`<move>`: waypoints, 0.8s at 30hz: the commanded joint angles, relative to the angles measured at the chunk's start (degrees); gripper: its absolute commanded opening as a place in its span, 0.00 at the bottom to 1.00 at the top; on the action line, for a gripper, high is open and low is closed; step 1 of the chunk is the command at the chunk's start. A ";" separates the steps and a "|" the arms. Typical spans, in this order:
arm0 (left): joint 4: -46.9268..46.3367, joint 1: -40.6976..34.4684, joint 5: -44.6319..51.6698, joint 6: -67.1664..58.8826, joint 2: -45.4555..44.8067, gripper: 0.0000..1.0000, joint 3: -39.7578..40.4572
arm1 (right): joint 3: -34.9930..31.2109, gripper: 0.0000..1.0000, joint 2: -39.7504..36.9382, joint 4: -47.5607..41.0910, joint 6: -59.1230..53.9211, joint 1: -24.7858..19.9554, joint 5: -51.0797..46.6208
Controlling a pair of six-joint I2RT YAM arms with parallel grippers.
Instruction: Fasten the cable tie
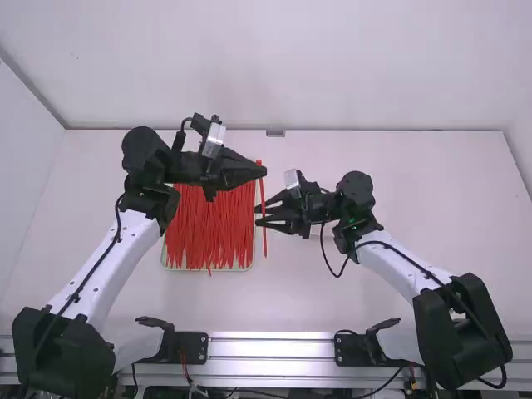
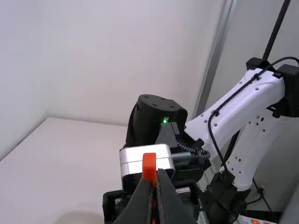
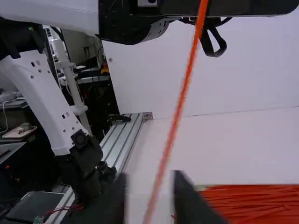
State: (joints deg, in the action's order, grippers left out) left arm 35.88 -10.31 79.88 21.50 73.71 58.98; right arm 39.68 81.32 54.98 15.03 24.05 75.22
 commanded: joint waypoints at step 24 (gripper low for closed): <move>-4.74 1.38 -9.22 6.14 2.97 0.01 0.63 | 1.60 0.98 0.35 -5.46 -6.75 -8.07 -5.81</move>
State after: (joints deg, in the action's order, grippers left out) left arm 30.72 -9.32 71.94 27.88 75.44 58.98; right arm 39.70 81.32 48.42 10.22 16.62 70.26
